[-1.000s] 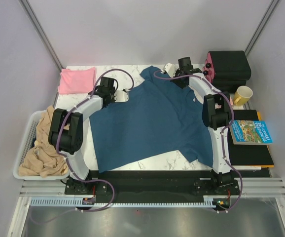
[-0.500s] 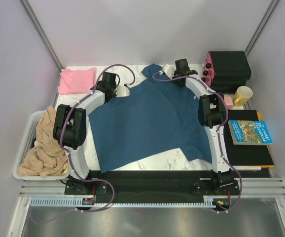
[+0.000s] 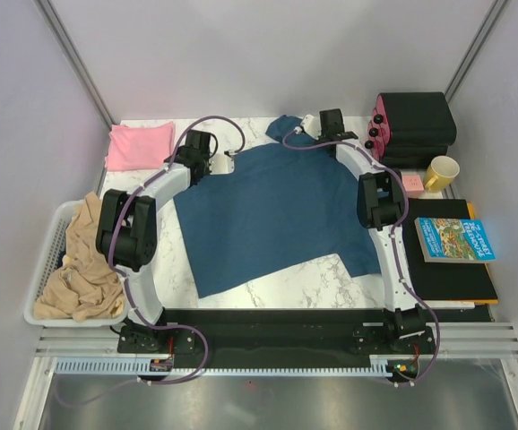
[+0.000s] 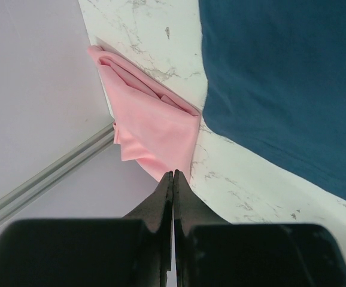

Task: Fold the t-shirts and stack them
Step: Flatten the tshirt out

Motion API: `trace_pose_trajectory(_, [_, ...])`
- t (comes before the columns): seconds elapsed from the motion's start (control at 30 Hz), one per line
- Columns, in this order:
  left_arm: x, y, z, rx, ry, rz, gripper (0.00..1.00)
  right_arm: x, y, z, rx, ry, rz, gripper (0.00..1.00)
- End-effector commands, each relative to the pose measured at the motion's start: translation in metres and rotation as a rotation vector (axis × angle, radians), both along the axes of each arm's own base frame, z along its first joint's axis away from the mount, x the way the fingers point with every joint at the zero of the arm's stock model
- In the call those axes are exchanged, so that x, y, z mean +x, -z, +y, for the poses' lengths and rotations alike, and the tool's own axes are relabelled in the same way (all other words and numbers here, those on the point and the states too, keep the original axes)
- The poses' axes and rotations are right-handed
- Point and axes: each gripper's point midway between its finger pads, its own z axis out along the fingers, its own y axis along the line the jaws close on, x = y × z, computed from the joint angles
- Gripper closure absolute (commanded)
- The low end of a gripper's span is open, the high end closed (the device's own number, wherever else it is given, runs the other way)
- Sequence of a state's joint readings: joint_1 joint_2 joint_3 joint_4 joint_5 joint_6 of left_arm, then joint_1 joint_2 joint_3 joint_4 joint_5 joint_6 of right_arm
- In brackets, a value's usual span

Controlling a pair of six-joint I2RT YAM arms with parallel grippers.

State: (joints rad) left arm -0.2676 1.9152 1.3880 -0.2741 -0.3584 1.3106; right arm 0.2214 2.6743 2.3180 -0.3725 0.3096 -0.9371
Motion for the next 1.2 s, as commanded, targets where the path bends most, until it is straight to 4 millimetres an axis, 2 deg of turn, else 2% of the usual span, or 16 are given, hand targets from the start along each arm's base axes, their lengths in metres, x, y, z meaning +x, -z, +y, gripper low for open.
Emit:
trace_pose_trajectory(0.0, [-0.007, -0.017, 0.001, 0.01, 0.005, -0.031, 0.98, -0.018, 0.016, -0.029, -0.054, 0.061, 0.066, 1.0])
trace_pose_trajectory(0.13, [-0.015, -0.005, -0.002, 0.006, 0.01, -0.004, 0.98, -0.048, 0.024, -0.019, -0.015, 0.014, 0.139, 1.0])
trace_pose_trajectory(0.17, [-0.018, 0.001, -0.001, 0.001, 0.001, 0.009, 0.98, -0.049, 0.015, -0.015, -0.003, 0.01, 0.126, 0.97])
trace_pose_trajectory(0.2, [-0.019, 0.009, -0.001, 0.0, -0.004, 0.023, 0.98, -0.05, 0.012, -0.013, 0.006, 0.01, 0.124, 0.82])
trace_pose_trajectory(0.3, [-0.021, 0.029, 0.001, -0.012, -0.038, 0.043, 0.96, -0.049, -0.01, -0.006, 0.056, 0.026, 0.081, 0.55])
trace_pose_trajectory(0.37, [-0.012, 0.032, 0.002, -0.019, -0.053, -0.003, 0.96, -0.046, -0.029, -0.001, 0.101, 0.03, 0.046, 0.48])
trace_pose_trajectory(0.47, [0.005, 0.03, 0.01, 0.012, -0.084, -0.087, 0.95, -0.042, -0.052, 0.008, 0.148, 0.032, -0.004, 0.47])
trace_pose_trajectory(0.57, [0.011, 0.027, 0.015, 0.026, -0.123, -0.12, 0.95, -0.034, -0.068, 0.018, 0.178, 0.02, -0.053, 0.51])
trace_pose_trajectory(0.63, [0.011, 0.027, 0.017, 0.026, -0.136, -0.127, 0.95, -0.025, -0.079, 0.025, 0.206, 0.025, -0.096, 0.75])
trace_pose_trajectory(0.7, [0.016, 0.021, 0.019, 0.028, -0.15, -0.181, 0.95, -0.016, -0.072, 0.03, 0.231, 0.057, -0.122, 1.0])
trace_pose_trajectory(0.73, [0.013, 0.026, 0.022, 0.044, -0.152, -0.177, 0.95, -0.008, -0.082, 0.032, 0.253, 0.066, -0.159, 1.0])
trace_pose_trajectory(0.8, [0.012, 0.031, 0.026, 0.061, -0.159, -0.178, 0.96, 0.002, -0.07, 0.035, 0.289, 0.098, -0.181, 1.0])
trace_pose_trajectory(0.83, [0.009, 0.037, 0.027, 0.073, -0.157, -0.162, 0.96, 0.009, -0.08, 0.037, 0.304, 0.1, -0.213, 1.0])
trace_pose_trajectory(0.87, [0.008, 0.042, 0.027, 0.078, -0.157, -0.153, 0.96, 0.012, -0.068, 0.041, 0.305, 0.103, -0.21, 1.0])
trace_pose_trajectory(1.07, [0.003, 0.053, 0.032, 0.124, -0.162, -0.119, 0.97, 0.014, -0.044, 0.071, 0.283, 0.037, -0.199, 1.0])
trace_pose_trajectory(1.17, [0.003, 0.052, 0.033, 0.127, -0.16, -0.121, 0.97, 0.015, -0.028, 0.074, 0.279, 0.027, -0.187, 1.0])
